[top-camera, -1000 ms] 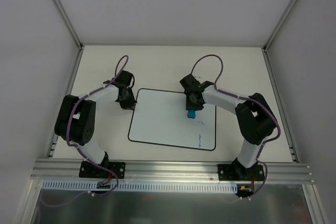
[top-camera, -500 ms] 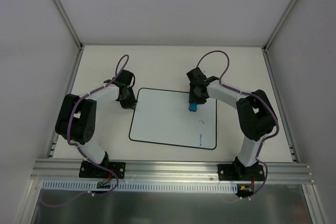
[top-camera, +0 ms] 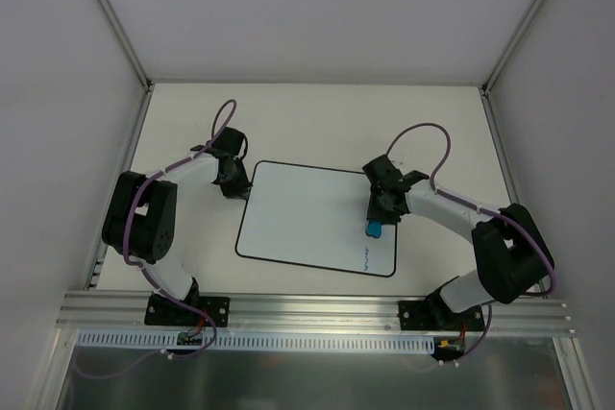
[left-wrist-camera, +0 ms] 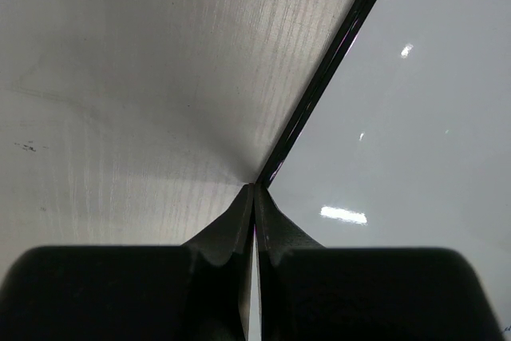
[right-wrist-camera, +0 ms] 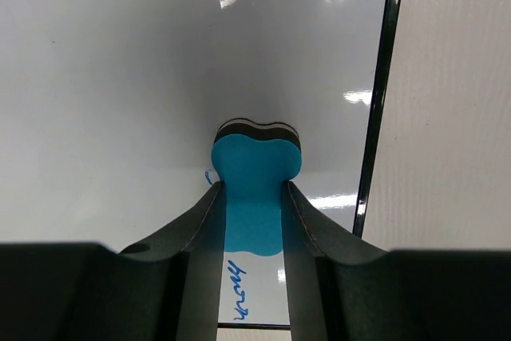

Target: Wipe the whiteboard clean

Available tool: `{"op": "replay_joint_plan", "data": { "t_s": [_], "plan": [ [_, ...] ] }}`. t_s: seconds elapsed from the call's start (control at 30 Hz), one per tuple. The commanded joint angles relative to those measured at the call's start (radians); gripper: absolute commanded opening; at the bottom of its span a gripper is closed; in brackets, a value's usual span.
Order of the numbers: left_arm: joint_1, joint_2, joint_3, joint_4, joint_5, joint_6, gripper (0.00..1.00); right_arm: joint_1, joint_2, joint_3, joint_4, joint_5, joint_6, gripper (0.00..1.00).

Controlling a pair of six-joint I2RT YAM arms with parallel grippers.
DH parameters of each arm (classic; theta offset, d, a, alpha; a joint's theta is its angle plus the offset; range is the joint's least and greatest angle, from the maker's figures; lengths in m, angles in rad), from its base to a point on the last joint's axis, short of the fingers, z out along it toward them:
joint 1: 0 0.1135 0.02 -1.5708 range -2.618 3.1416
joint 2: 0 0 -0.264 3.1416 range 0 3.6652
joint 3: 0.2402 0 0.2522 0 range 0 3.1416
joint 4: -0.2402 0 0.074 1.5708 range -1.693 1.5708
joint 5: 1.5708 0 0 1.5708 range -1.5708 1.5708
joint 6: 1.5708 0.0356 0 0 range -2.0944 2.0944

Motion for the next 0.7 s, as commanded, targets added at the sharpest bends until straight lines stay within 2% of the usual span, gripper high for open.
{"op": "replay_joint_plan", "data": {
  "t_s": [0.0,0.13,0.53,0.67],
  "plan": [
    [-0.011,-0.012,0.012,-0.012,-0.004,-0.005,0.0,0.011,0.017,-0.056,-0.027,-0.02,0.076,0.01],
    [-0.011,-0.012,0.015,-0.011,-0.006,-0.003,0.0,0.043,0.112,-0.032,0.065,-0.023,0.106,0.0],
    [0.002,0.001,0.007,-0.011,-0.008,0.003,0.0,0.051,0.433,0.443,0.033,0.038,-0.025,0.0],
    [0.003,0.01,0.006,-0.011,-0.003,0.004,0.0,0.037,0.462,0.505,0.026,0.03,-0.062,0.0]
  ]
}}
